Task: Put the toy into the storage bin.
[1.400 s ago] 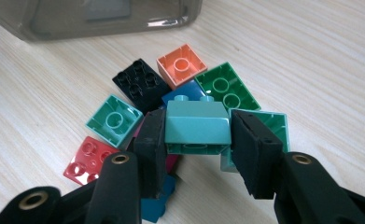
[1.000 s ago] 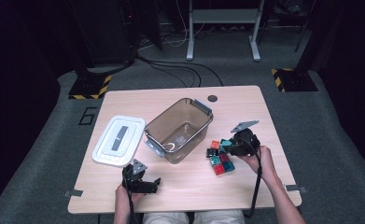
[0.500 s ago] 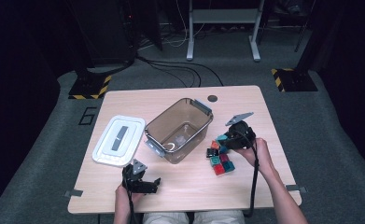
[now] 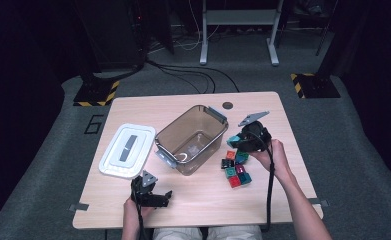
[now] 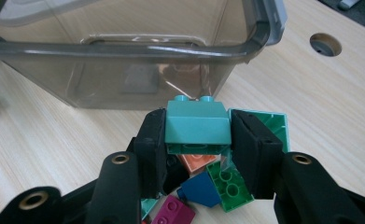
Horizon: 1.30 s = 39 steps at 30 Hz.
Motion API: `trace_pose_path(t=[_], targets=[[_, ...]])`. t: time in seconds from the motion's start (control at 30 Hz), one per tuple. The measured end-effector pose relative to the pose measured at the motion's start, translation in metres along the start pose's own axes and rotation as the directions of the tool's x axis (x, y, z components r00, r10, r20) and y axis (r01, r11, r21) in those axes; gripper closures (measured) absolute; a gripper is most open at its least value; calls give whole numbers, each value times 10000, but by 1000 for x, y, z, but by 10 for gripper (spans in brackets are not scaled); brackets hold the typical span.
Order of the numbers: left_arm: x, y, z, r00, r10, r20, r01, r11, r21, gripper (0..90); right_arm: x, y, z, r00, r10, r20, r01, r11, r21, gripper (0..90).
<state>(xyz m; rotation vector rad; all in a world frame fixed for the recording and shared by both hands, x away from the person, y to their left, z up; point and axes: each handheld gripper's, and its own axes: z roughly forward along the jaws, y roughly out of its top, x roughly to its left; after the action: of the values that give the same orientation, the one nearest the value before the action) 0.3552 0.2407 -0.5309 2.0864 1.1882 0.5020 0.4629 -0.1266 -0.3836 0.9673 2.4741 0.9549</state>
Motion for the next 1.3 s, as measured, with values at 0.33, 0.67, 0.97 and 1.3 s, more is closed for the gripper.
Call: trace_pose_path(t=[0.33, 0.67, 0.97, 1.3], targets=[[0, 0, 0, 10000, 6, 2, -6, 10000, 3, 7, 1, 15, -6, 10000, -33, 79, 36, 9990, -442, 567], [0, 0, 0, 10000, 9, 1, -9, 10000, 9, 7, 5, 31, -6, 9996, -281, -3, 281, 9970, -718, 567], [0, 0, 0, 10000, 0, 0, 0, 10000, -1, 7, 12, 55, -4, 9985, -543, -107, 532, 9947, -881, 567], [0, 0, 0, 10000, -5, -1, 5, 10000, -11, 7, 22, 76, 15, 9959, -821, -389, 789, 9938, -787, 567]])
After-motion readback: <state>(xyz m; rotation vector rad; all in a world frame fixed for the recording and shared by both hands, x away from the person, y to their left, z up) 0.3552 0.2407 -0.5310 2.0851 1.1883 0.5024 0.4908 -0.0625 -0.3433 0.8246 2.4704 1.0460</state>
